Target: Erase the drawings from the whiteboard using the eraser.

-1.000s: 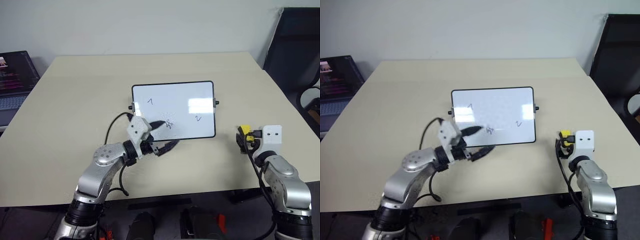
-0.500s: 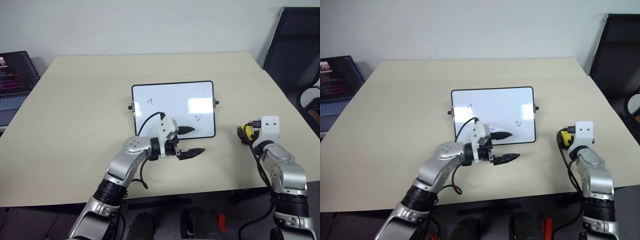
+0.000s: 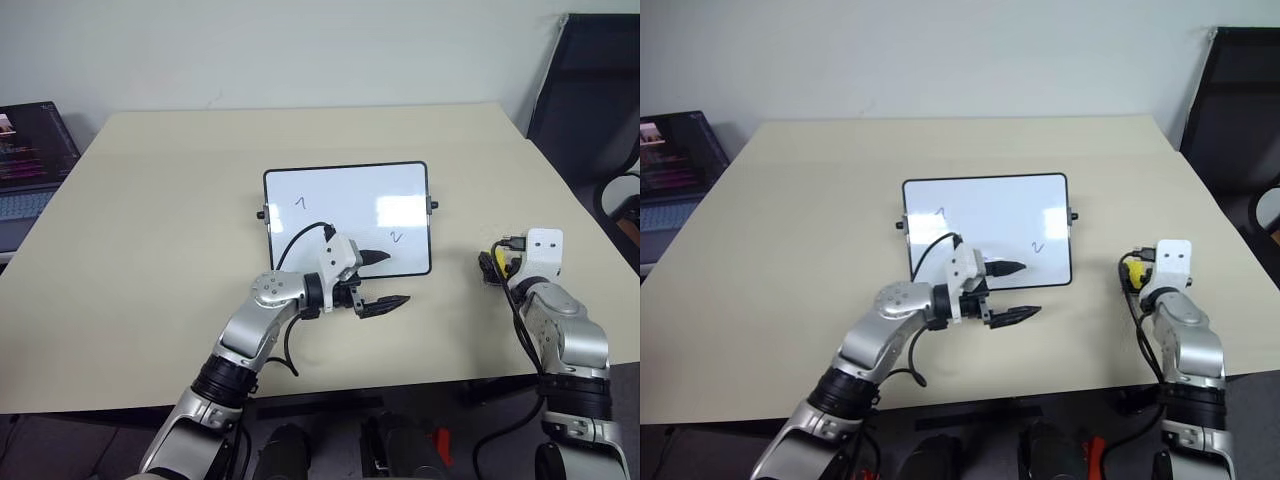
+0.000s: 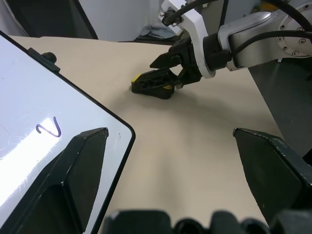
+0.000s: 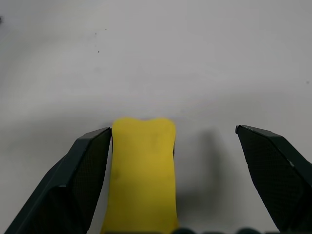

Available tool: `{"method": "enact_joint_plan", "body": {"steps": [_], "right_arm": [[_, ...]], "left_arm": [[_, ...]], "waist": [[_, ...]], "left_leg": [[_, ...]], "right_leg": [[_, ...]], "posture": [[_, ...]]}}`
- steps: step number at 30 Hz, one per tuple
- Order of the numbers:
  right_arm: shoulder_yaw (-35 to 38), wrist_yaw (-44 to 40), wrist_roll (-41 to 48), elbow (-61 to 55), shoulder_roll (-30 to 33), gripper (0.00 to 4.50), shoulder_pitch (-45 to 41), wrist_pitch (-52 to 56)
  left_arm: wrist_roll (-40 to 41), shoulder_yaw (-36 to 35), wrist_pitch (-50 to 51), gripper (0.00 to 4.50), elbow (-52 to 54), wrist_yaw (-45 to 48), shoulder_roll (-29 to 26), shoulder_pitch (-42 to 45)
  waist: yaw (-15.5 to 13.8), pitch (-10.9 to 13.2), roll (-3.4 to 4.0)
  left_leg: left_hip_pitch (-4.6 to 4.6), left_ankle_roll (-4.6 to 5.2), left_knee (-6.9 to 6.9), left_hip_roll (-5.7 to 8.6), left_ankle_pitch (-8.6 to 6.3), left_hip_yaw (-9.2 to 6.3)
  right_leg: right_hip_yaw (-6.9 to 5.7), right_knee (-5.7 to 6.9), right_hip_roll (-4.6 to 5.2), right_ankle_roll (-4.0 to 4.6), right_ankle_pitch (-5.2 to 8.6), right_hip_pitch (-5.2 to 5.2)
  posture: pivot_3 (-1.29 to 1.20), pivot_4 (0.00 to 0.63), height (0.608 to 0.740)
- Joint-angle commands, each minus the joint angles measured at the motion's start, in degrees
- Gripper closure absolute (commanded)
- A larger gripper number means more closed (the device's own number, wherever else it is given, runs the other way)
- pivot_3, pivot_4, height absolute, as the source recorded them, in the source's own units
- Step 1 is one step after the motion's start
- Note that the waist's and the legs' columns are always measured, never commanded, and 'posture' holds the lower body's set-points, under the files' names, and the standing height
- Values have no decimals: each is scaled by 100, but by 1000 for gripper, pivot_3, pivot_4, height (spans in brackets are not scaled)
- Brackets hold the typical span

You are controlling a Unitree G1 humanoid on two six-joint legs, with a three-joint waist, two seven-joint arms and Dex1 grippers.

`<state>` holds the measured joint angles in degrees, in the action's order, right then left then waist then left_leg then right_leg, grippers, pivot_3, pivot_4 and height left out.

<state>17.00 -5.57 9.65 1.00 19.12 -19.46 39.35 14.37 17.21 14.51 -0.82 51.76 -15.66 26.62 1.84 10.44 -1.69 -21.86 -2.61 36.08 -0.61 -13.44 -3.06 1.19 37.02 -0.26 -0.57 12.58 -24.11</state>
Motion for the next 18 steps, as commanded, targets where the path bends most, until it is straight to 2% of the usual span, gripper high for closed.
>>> {"method": "enact_joint_plan", "body": {"steps": [1,18], "right_arm": [[178,117,177,-228,-79,34,-162,195],[183,389,391,-575,-285,34,-154,683]], "left_arm": [[16,-104,-97,0,227,-51,13,13],[-4,-95,-103,0,258,-143,-4,6]], "waist": [[1,0,0],[0,0,1]], "left_leg": [[0,0,0,0,0,0],[1,0,0,-1,0,0]], "right_leg": [[0,1,0,0,0,0],[0,1,-1,0,0,0]], "posture": [[0,150,740],[0,150,740]]}}
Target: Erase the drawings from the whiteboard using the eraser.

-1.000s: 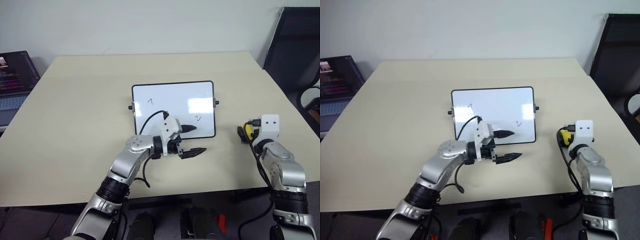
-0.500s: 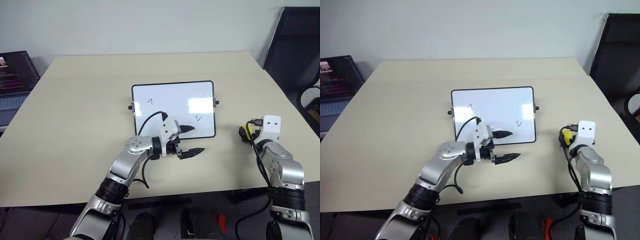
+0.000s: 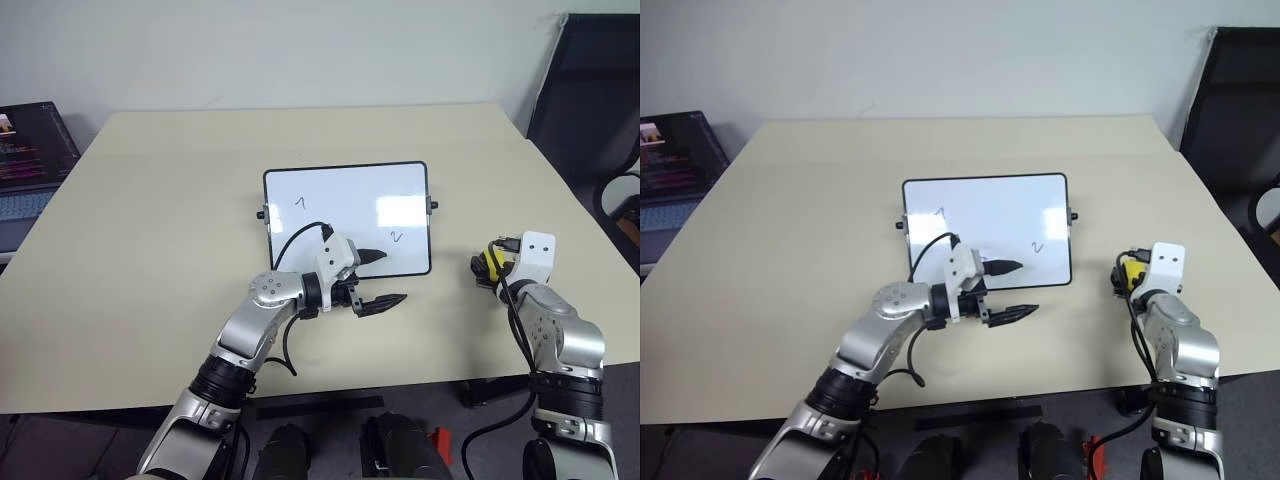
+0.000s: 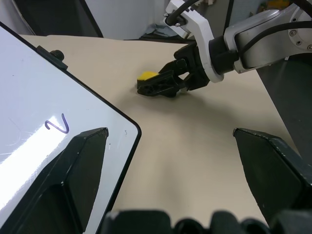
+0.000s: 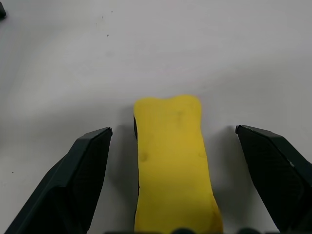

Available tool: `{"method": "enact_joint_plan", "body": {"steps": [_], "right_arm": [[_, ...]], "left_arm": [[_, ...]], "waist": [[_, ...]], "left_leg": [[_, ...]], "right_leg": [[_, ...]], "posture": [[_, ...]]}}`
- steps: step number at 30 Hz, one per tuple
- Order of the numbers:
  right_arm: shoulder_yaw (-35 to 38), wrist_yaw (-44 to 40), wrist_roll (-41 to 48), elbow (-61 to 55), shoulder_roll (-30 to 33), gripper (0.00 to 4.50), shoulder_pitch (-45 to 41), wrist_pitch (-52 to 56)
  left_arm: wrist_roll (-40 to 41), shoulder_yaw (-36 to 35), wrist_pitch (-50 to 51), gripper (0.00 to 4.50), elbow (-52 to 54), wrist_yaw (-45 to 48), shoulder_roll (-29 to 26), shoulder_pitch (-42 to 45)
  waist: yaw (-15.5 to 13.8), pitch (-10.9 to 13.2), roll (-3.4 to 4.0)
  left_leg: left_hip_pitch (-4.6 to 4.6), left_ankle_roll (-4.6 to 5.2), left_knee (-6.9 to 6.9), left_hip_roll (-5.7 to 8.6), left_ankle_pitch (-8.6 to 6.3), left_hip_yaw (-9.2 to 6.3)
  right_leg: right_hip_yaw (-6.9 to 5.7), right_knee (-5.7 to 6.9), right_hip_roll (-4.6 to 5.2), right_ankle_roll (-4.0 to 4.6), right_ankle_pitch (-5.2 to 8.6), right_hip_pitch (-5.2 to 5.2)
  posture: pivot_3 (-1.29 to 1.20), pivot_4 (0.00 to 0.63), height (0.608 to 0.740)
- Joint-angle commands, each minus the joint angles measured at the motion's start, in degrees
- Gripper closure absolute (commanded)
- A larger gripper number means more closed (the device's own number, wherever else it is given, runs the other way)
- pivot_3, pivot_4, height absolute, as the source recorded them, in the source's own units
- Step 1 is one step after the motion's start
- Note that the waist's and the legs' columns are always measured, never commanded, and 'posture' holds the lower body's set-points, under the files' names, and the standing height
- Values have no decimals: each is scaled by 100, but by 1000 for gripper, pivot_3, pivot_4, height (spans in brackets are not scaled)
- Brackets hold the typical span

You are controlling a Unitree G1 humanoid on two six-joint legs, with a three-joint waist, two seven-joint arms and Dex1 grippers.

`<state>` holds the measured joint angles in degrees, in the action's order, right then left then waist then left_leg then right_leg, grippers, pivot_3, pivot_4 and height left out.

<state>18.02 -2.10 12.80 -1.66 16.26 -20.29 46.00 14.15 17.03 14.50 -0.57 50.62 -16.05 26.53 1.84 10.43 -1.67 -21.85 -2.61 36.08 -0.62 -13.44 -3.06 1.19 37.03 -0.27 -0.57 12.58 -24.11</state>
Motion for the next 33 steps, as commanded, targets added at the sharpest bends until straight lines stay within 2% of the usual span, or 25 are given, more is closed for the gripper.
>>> {"method": "enact_joint_plan", "body": {"steps": [1,4,6,8,14,15,24,33], "right_arm": [[89,49,79,-325,-5,34,-66,33],[167,105,126,-376,-80,34,-56,92],[196,137,135,-380,-115,428,-54,83],[191,155,125,-374,-121,998,-55,52],[182,164,123,-399,-72,3138,-31,29],[186,160,124,-399,-63,3251,-26,24],[56,92,67,-493,8,3251,27,-114],[-715,-401,-421,-1026,275,3251,438,-1362]], "left_arm": [[19,-82,-103,0,231,-34,39,18],[7,-92,-127,0,214,-40,32,12],[4,-95,-132,0,223,-52,35,11],[7,-91,-130,0,225,-54,42,21],[-5,-94,-158,0,183,-65,50,49],[-5,-91,-161,0,185,-67,51,44],[-76,-125,-171,0,184,-234,79,7],[-962,-84,-282,0,105,-1566,248,-272]], "waist": [[0,0,0],[0,0,0],[0,0,0],[0,0,0],[0,0,0],[0,0,0],[0,0,0],[4,1,1]], "left_leg": [[0,0,0,0,0,0],[0,0,0,0,0,0],[0,0,0,0,0,0],[0,0,0,0,0,0],[0,0,0,0,0,0],[0,0,0,0,0,0],[-1,0,0,0,0,0],[1,0,-1,-3,0,-2]], "right_leg": [[0,0,0,0,0,0],[0,-1,0,0,0,0],[0,0,0,0,0,0],[0,0,0,0,0,0],[0,0,0,0,0,0],[0,0,0,0,0,0],[0,-1,0,0,0,0],[0,-1,-1,0,0,0]], "posture": [[0,150,740],[0,150,740],[0,150,740],[0,150,740],[0,150,740],[0,150,740],[0,150,740],[0,150,740]]}}
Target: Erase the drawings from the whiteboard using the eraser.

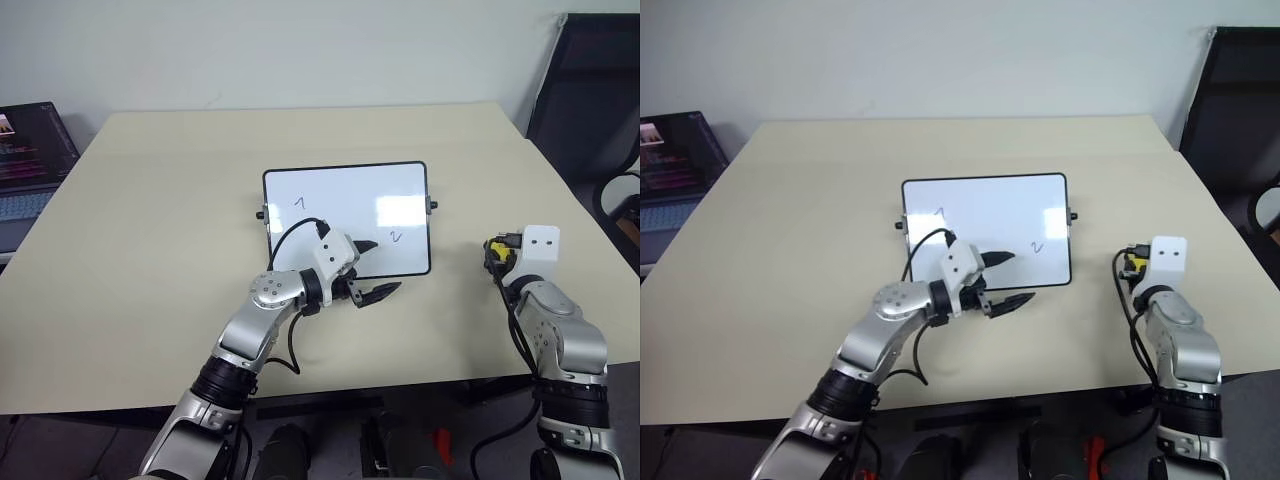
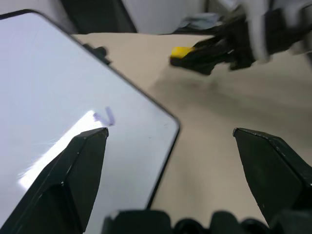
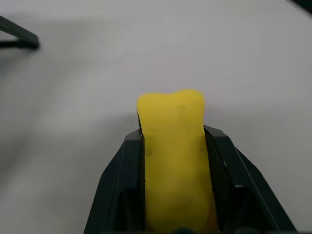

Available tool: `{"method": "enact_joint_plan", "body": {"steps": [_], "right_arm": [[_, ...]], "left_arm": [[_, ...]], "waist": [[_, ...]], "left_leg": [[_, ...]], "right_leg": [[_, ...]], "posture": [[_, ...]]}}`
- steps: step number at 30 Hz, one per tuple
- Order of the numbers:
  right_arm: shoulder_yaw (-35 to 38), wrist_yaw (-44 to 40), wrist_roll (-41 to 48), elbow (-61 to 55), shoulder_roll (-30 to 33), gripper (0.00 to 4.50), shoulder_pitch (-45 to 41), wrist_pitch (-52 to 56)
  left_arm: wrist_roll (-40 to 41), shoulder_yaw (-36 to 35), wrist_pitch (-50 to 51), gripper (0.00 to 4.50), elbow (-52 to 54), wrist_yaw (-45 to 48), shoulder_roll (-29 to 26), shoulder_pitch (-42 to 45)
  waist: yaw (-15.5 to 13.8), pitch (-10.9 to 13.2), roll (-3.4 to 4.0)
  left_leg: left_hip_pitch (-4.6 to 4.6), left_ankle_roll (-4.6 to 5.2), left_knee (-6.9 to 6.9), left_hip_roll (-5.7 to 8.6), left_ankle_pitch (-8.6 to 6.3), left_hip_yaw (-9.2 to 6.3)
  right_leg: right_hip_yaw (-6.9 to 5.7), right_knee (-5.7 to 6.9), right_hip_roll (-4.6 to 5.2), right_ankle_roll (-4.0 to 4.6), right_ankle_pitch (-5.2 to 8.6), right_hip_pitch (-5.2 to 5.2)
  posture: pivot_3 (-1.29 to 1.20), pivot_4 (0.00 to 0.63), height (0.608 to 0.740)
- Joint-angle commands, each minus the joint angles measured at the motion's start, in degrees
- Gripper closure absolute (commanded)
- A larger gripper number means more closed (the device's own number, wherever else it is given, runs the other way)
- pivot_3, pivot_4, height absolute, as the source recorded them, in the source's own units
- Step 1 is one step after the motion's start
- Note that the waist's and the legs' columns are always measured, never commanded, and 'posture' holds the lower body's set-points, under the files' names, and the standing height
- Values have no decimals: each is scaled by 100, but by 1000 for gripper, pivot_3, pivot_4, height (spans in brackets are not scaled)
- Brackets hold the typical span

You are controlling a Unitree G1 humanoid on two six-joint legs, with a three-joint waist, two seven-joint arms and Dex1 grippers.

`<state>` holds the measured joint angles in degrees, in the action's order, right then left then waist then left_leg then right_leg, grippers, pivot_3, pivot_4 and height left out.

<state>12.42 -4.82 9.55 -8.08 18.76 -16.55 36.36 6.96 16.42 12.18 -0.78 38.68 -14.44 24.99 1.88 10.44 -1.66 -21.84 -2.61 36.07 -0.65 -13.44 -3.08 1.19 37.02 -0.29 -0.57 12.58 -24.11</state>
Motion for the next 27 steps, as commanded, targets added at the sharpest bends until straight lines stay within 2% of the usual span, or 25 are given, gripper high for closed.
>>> {"method": "enact_joint_plan", "body": {"steps": [1,8,14,22,27], "right_arm": [[-207,-141,-114,-465,4,3251,112,-460],[-533,-502,2,-864,-129,3251,196,-773],[-871,-622,-147,-692,-234,3251,-119,-1112],[-1410,-642,-362,-171,-705,3251,-678,-1408],[-1672,-568,-722,86,-687,3251,-902,-1263]], "left_arm": [[-287,8,-22,0,198,-436,107,-203],[-619,22,19,0,369,-799,134,-519],[-760,-63,-13,0,249,-983,119,-481],[-823,-125,-51,0,209,-1059,81,-470],[-834,-162,-48,0,200,-1098,54,-474]], "waist": [[-1,0,0],[-1,0,0],[-4,0,0],[-8,0,0],[-15,0,0]], "left_leg": [[-1,0,0,-1,0,0],[0,0,2,0,0,0],[0,0,2,0,0,-1],[-1,0,1,-1,0,-3],[-3,0,1,-1,0,-3]], "right_leg": [[0,-1,0,0,0,-1],[0,1,0,-1,-1,0],[-2,0,0,-1,0,0],[-4,1,0,0,-1,-1],[-4,-1,0,0,-1,-1]], "posture": [[0,150,740],[0,150,740],[0,150,740],[0,150,740],[0,150,740]]}}
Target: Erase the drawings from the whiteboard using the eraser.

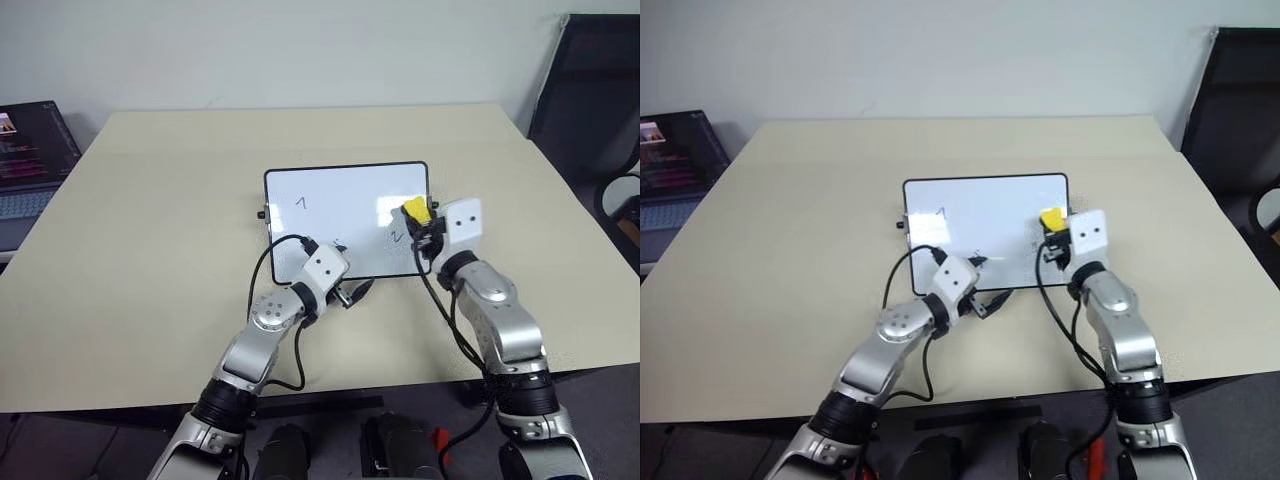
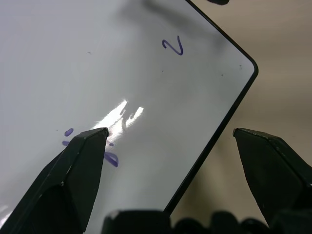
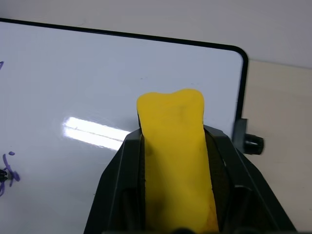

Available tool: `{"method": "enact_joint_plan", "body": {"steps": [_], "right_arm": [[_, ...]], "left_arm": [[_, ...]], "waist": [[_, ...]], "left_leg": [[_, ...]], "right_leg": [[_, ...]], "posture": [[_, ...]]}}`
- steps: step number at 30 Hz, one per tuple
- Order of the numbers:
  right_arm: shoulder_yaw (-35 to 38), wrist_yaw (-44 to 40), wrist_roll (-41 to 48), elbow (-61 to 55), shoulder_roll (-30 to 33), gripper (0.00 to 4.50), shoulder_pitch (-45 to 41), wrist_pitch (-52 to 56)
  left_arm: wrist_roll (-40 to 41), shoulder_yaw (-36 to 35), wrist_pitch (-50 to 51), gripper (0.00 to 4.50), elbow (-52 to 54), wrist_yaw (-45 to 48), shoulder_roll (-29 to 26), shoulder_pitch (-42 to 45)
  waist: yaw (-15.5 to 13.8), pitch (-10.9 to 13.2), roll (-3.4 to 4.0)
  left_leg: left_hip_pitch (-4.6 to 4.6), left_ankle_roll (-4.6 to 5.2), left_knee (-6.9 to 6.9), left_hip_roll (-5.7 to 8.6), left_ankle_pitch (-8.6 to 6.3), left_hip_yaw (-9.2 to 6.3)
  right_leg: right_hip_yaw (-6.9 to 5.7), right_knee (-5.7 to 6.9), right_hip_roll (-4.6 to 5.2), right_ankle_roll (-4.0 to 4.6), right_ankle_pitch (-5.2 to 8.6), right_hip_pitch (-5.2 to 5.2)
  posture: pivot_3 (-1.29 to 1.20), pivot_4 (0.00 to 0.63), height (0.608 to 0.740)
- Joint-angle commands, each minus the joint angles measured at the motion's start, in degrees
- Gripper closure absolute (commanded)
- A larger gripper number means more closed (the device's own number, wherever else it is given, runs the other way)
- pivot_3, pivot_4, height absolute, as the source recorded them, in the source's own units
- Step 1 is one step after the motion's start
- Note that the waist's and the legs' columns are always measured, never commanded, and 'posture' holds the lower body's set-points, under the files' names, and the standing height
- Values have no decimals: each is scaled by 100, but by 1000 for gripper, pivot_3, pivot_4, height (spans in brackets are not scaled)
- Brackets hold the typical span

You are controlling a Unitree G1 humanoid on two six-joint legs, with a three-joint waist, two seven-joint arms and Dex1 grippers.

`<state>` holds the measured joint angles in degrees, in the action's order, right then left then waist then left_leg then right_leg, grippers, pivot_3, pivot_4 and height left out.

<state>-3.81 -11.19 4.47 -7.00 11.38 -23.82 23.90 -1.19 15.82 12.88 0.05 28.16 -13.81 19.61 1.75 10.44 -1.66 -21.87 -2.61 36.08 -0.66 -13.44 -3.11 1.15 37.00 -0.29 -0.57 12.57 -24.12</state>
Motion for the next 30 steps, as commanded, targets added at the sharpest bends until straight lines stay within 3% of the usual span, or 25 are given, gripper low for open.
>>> {"method": "enact_joint_plan", "body": {"steps": [1,19,30], "right_arm": [[-80,101,-294,5,68,3251,-209,66],[-335,-118,-471,46,-14,3251,-104,340],[-578,-324,-831,-37,403,3251,100,893]], "left_arm": [[-20,-122,-112,0,120,-55,-11,73],[-34,-242,-134,0,16,-124,-89,173],[-44,-190,-105,0,80,-157,-59,128]], "waist": [[-4,0,0],[4,0,0],[-1,-1,-1]], "left_leg": [[0,0,0,0,0,0],[1,0,0,-1,0,-1],[6,0,3,-1,0,-2]], "right_leg": [[-1,0,0,0,0,0],[-1,3,0,1,0,-1],[-1,8,0,0,-1,2]], "posture": [[0,150,740],[0,150,740],[0,150,740]]}}
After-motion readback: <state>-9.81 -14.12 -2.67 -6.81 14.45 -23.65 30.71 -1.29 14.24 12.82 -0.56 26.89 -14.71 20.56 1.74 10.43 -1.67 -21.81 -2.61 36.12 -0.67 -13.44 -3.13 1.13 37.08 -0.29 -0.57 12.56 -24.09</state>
